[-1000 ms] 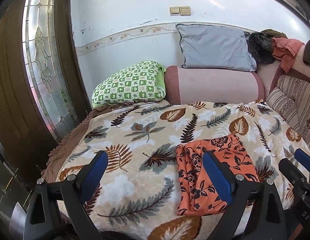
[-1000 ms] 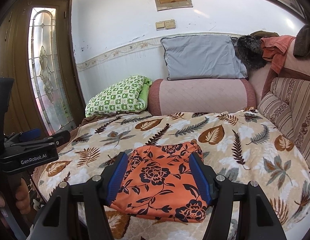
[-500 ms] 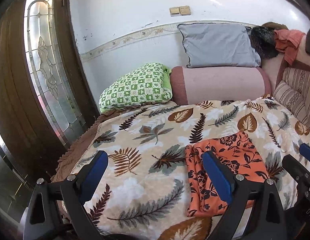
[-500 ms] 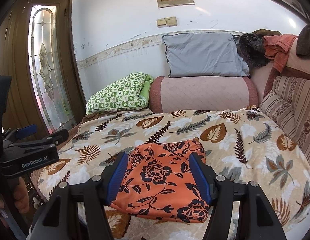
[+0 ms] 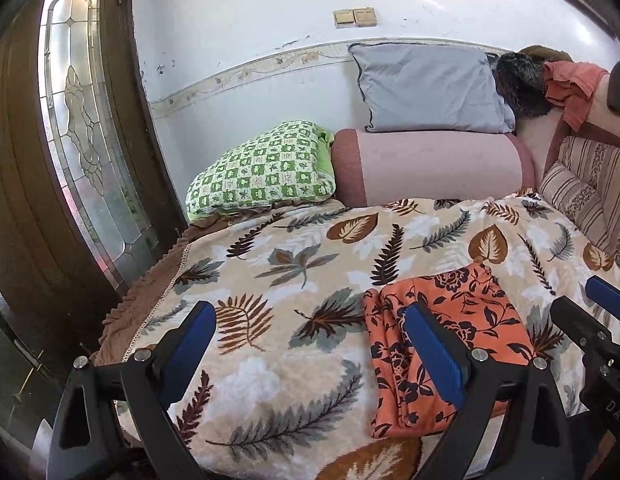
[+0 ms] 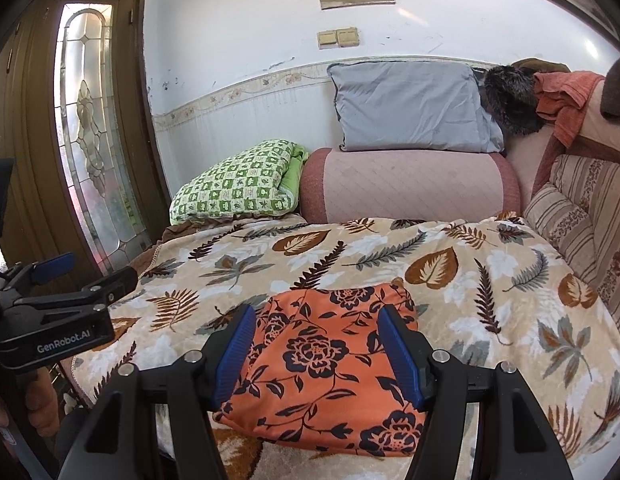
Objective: Fold small clothes
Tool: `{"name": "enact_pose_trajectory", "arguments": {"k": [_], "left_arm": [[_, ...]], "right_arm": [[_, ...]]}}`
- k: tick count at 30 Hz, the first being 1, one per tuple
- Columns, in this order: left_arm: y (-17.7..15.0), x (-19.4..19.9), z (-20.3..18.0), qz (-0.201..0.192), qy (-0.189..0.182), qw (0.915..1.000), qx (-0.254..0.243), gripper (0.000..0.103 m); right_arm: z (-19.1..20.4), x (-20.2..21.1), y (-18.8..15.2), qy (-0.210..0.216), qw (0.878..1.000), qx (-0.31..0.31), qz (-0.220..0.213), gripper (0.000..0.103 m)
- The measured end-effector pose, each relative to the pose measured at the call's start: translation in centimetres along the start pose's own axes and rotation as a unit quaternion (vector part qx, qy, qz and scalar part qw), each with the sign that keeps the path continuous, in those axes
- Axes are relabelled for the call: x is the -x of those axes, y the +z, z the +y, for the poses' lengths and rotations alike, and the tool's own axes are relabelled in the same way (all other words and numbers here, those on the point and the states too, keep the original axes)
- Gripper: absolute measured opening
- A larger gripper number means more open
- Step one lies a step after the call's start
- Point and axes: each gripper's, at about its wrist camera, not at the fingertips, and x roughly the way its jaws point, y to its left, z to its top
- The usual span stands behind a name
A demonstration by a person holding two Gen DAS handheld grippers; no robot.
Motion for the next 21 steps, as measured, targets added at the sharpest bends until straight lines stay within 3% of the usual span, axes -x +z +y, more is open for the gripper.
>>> {"name": "enact_pose_trajectory", "arguments": {"k": [21], "left_arm": [[0.3, 4.3, 4.8, -0.025, 0.001, 0.9987, 0.044, 0.096]], "right_arm": [[4.3, 3.0, 1.8, 0.035, 0.999, 0.022, -0.010, 0.067]]}}
